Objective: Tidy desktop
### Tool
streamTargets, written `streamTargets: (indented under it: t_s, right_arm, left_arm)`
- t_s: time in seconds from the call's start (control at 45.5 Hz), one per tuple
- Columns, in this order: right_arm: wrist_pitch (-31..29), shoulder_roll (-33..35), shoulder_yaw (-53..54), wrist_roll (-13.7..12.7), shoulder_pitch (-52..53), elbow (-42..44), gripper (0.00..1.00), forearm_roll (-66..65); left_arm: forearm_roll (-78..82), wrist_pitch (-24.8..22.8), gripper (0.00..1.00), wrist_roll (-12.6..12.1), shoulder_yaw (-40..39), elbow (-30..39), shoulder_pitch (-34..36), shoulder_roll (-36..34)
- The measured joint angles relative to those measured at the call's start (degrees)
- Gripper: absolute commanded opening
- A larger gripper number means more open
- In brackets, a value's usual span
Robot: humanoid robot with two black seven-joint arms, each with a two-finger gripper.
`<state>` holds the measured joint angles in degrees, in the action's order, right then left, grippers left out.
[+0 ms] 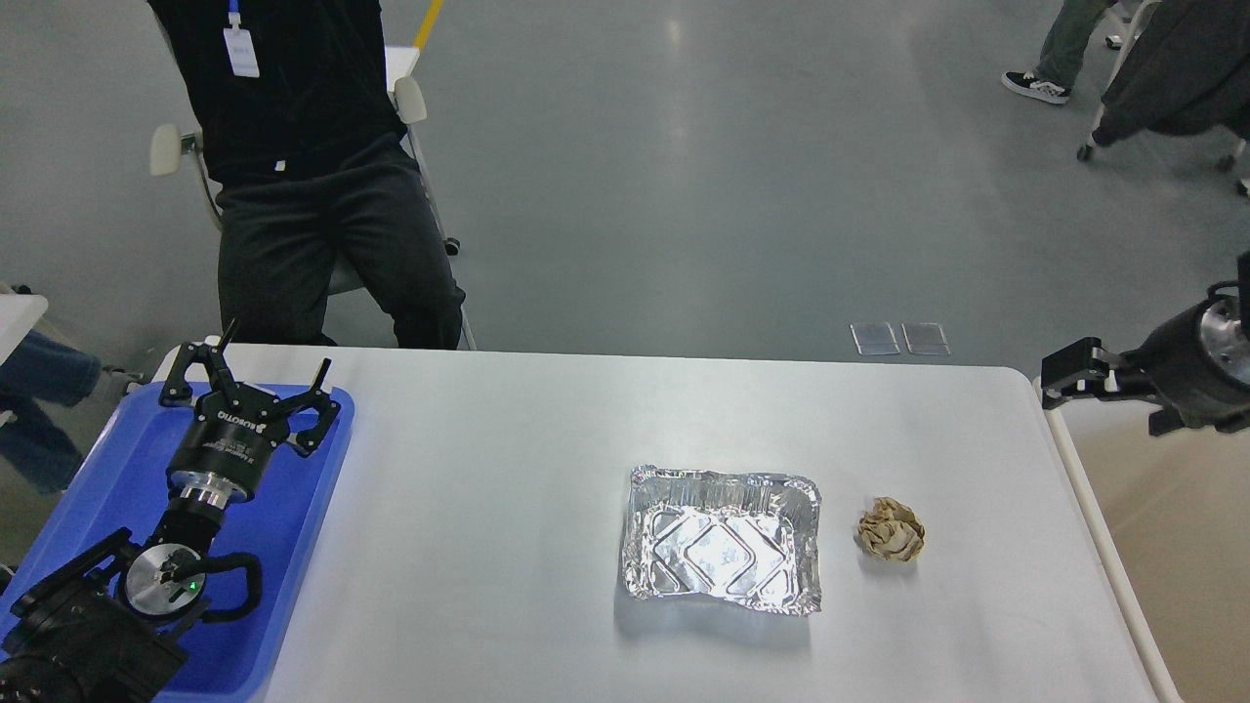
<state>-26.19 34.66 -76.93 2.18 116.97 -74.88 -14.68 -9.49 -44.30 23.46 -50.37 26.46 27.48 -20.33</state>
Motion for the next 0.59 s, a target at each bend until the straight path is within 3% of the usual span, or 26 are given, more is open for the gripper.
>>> streamTargets:
  t_s: [0.198, 0.593]
  right_arm:
    - [-10.7, -0.9, 0.1, -0.1, 8.9, -3.0, 1.0, -2.4]
    - [-17.5, -0.6, 2.3, -0.2, 16.6, -4.1, 1.0, -8.8]
  left_arm:
    - [0.0, 0.0, 0.99, 0.0, 0.0, 0.0, 0.0, 0.0]
    - [0.0, 0.0, 0.99, 0.0, 0.0, 0.0, 0.0, 0.0]
